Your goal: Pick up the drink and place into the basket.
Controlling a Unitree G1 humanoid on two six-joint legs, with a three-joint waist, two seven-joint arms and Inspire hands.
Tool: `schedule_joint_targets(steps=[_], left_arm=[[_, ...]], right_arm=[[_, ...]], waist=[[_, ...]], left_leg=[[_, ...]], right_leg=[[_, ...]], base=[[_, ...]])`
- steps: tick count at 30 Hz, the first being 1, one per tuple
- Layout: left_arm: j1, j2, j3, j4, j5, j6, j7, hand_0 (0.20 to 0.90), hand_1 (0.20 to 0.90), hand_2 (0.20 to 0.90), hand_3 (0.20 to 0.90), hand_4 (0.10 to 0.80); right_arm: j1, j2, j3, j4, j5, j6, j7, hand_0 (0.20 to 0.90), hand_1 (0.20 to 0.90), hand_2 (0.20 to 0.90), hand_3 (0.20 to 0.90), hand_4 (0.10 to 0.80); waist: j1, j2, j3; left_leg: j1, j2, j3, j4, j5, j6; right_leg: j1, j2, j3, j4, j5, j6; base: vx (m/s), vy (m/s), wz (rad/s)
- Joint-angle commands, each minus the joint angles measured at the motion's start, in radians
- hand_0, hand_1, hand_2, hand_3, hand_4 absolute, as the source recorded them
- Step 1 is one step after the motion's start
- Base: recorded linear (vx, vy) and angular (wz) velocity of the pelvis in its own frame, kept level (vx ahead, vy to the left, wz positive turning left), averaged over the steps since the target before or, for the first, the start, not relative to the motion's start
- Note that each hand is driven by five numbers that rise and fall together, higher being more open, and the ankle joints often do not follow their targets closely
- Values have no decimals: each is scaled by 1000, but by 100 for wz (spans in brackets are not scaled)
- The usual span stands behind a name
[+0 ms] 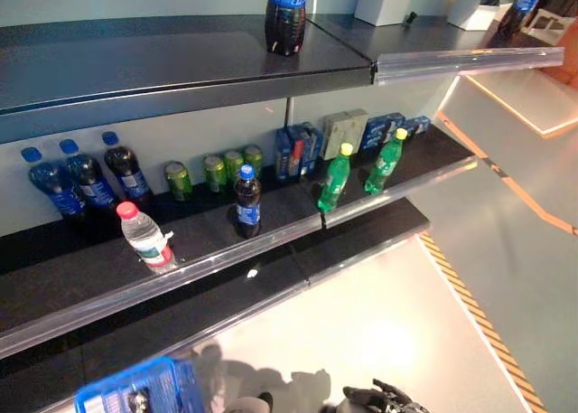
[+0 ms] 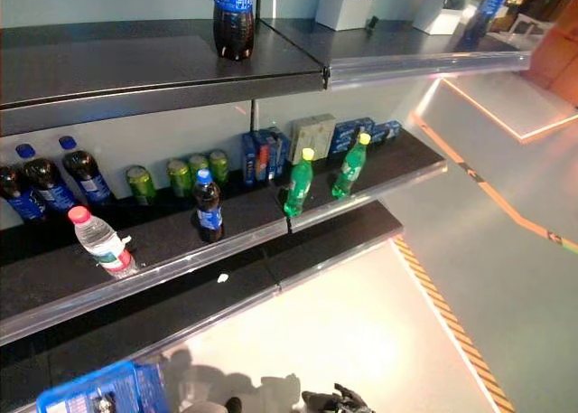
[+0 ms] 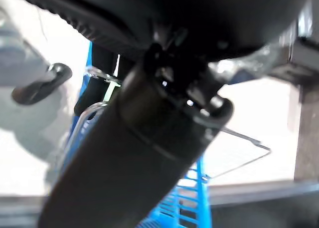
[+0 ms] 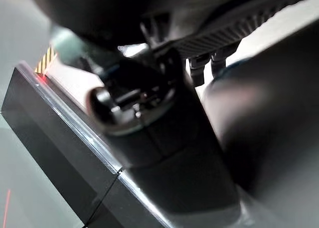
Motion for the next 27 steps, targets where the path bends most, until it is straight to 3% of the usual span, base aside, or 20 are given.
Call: schedule_joint_targets(steps=[1, 3, 5, 7, 9, 11, 12, 13, 14, 15, 17, 19, 20, 21, 23, 24, 27], left_arm=[[36, 78, -19, -7, -51, -117, -21, 300, 300, 300, 200, 100], [40, 62, -20, -1, -57, -139, -44, 300, 300, 300, 200, 100], [47, 50, -24, -4, -75, -150, -39, 300, 300, 300, 200, 100], [50, 40, -10, -1, -43, -142, -49, 300, 300, 300, 200, 100], [53, 36, -8, 4, -43, -137, -59, 300, 300, 300, 200, 100], [58, 31, -19, 6, -38, -119, -68, 300, 300, 300, 200, 100], [57, 30, -30, 2, -48, -118, -56, 300, 300, 300, 200, 100], [61, 18, -38, 0, -70, -123, -54, 300, 300, 300, 200, 100], [61, 18, -38, 0, -70, -123, -54, 300, 300, 300, 200, 100], [69, 10, -30, 3, -79, -124, -64, 300, 300, 300, 200, 100], [72, 10, -6, 4, -54, -117, -70, 300, 300, 300, 200, 100], [74, 16, 19, 15, -45, -108, -74, 300, 300, 300, 200, 100], [74, 17, 22, 16, -42, -106, -75, 300, 300, 300, 200, 100], [71, 23, 49, 17, -44, -101, -60, 300, 300, 300, 200, 100], [65, 29, 68, 19, -53, -104, -40, 300, 300, 300, 200, 100], [59, 30, 85, 16, -42, -111, -17, 300, 300, 300, 200, 100], [45, 41, 85, 8, -24, -108, 7, 300, 300, 300, 200, 100]], right_arm=[[-23, -27, -4, 9, -19, -2, 23, 900, 900, 900, 900, 800], [-24, -28, 0, 4, -31, 13, 33, 900, 900, 900, 900, 800], [-21, -37, 14, -14, -72, 41, 45, 900, 900, 900, 900, 800], [-20, -59, 43, -34, -81, 53, 47, 900, 900, 900, 900, 800], [-26, -73, 52, -38, -59, 41, 54, 900, 900, 900, 900, 800], [-32, -91, 34, -38, -51, 37, 52, 900, 900, 900, 900, 800], [-35, -99, 32, -34, -49, 36, 56, 900, 900, 900, 900, 800], [-45, -103, 37, -29, -53, 36, 54, 900, 900, 900, 900, 800], [-45, -103, 37, -29, -53, 36, 54, 900, 900, 900, 900, 800], [-58, -102, 42, -24, -54, 37, 51, 900, 900, 900, 900, 800], [-61, -95, 39, -22, -37, 34, 43, 900, 900, 900, 900, 800], [-58, -83, 40, -37, -27, 28, 30, 900, 900, 900, 900, 800], [-59, -81, 42, -39, -26, 29, 28, 900, 900, 900, 900, 800], [-70, -68, 56, -46, -27, 38, 13, 900, 900, 900, 900, 800], [-75, -56, 67, -44, -18, 42, 6, 900, 900, 900, 900, 800], [-63, -39, 57, -49, -3, 56, 3, 900, 900, 900, 900, 800], [-39, -25, 50, -54, -58, 48, 27, 900, 900, 900, 900, 800]], waist=[[-6, 9, 25], [-5, -2, 20], [-8, -15, 14], [1, -27, 20], [13, -44, 33], [18, -57, 48], [29, -53, 52], [51, -40, 57], [51, -40, 57], [69, -20, 54], [79, 1, 50], [108, 20, 52], [109, 17, 50], [117, 7, 47], [125, 6, 36], [118, 3, 29], [104, 22, 26]], left_leg=[[102, 90, 29, -1, -135, -70], [106, 127, 33, 33, -148, -100], [103, 174, 42, 81, -140, -127], [43, 218, 51, 195, -30, -148], [-17, 225, 74, 282, 8, -131], [-98, 225, 133, 366, 18, -96], [-113, 175, 129, 361, -4, -84], [-124, 85, 112, 319, -26, -68], [-124, 85, 112, 319, -26, -68], [-129, 36, 140, 234, -17, -67], [-136, 25, 219, 122, 16, -74], [-221, 10, 254, 121, 114, -93], [-224, 9, 247, 127, 108, -91], [-215, -6, 197, 150, 51, -67], [-192, -21, 152, 124, 36, -49], [-153, -18, 158, 90, 24, -29], [-106, 0, 104, 56, 24, -6]], right_leg=[[7, -12, 31, -24, 205, 26], [28, -1, 31, -9, 165, 25], [44, 32, 19, 25, 103, -1], [71, 74, -2, 42, 69, -39], [104, 90, -27, 30, 59, -65], [143, 117, -60, 25, 31, -103], [160, 129, -72, 25, 19, -109], [181, 158, -66, 25, 3, -111], [181, 158, -66, 25, 3, -111], [201, 191, -79, 21, -11, -111], [230, 221, -106, 12, -30, -112], [267, 265, -126, 19, -76, -133], [263, 265, -126, 25, -82, -135], [255, 269, -117, 80, -125, -145], [254, 282, -108, 143, -154, -146], [231, 281, -117, 294, -122, -110], [141, 266, -93, 609, -34, -49]], base=[[186, -565, 14], [156, -520, 6], [153, -490, 4], [79, -487, 17], [67, -427, -7], [127, -438, 6], [204, -413, 50], [135, -195, 51], [215, -220, 24], [225, -181, -3], [275, -198, 7], [239, -190, 34], [203, -121, 5], [148, -48, -5], [205, -54, 24], [207, -43, 48], [129, -62, 40]])
